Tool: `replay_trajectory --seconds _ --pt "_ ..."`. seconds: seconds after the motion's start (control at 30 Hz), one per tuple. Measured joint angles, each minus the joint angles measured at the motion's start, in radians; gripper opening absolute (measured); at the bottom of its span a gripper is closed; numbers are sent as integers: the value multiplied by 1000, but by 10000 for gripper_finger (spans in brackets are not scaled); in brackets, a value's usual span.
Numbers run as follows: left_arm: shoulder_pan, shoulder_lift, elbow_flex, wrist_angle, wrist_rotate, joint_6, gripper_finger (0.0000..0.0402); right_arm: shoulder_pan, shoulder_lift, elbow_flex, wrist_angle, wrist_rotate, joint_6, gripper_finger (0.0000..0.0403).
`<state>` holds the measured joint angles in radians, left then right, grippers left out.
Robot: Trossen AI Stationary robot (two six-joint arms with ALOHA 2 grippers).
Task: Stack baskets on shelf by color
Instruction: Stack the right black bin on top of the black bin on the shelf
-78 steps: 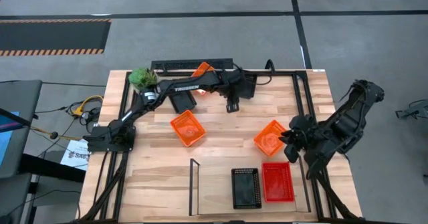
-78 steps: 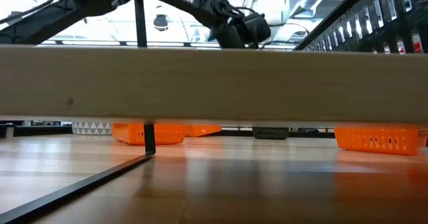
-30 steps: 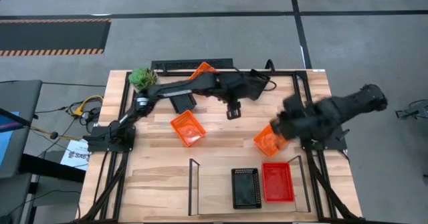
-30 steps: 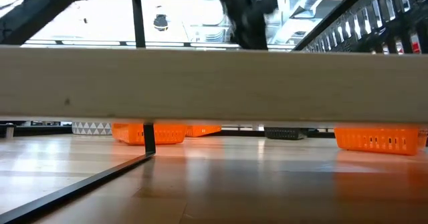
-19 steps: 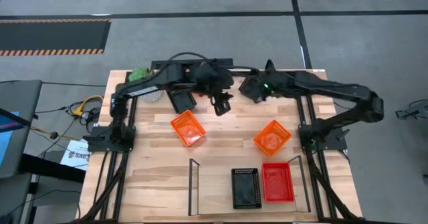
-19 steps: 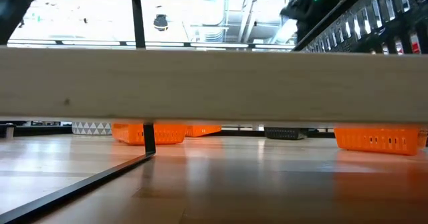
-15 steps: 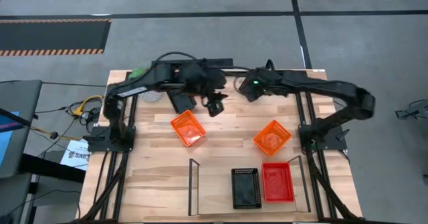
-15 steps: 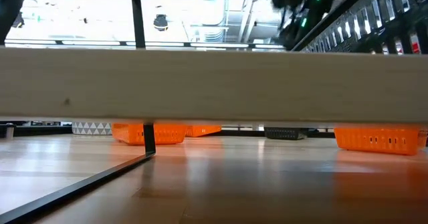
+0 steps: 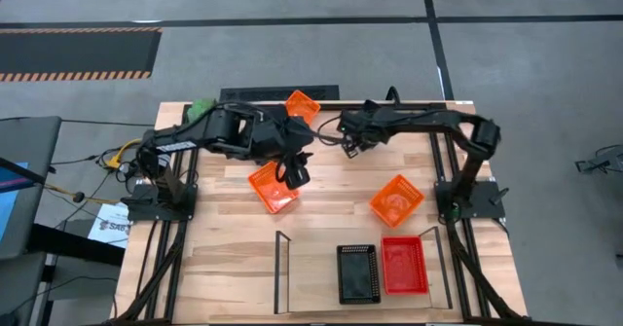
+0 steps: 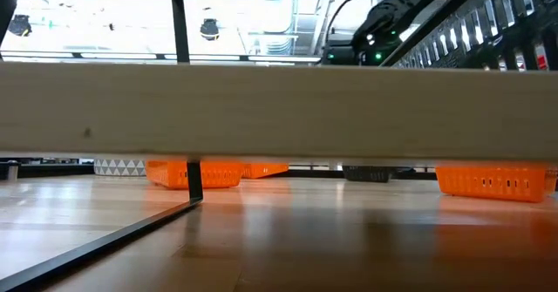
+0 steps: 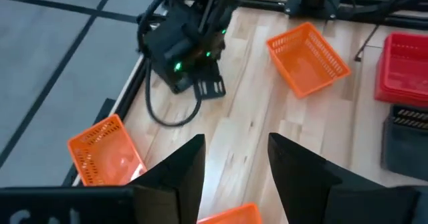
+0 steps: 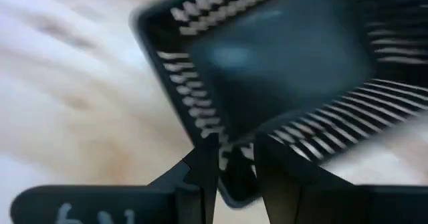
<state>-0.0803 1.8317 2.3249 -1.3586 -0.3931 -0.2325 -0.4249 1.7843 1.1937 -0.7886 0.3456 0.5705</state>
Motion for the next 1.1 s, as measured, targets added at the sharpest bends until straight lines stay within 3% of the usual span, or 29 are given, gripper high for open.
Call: replay_trajectory --seconds 0.23,0.4,0.6,0.73,0.87,0.97,1.1 --pt "-15 1 0 2 -23 -1 152 102 70 104 51 -267 -30 118" --pt "-16 2 0 -6 -34 -1 152 205 68 219 61 -294 -49 118" --pt "-16 2 0 -26 -43 8 152 266 -28 363 -112 -292 -92 118" --pt "-16 2 -1 -57 -58 -46 152 301 -207 404 -340 -239 -44 118" --pt "-16 3 -43 6 -174 -163 152 375 -404 407 -507 -140 108 118" --pt "-3 1 -131 96 -251 -281 153 463 -513 405 -579 -59 248 118" --pt "42 2 -314 278 -197 -359 153 599 -617 405 -649 57 433 118"
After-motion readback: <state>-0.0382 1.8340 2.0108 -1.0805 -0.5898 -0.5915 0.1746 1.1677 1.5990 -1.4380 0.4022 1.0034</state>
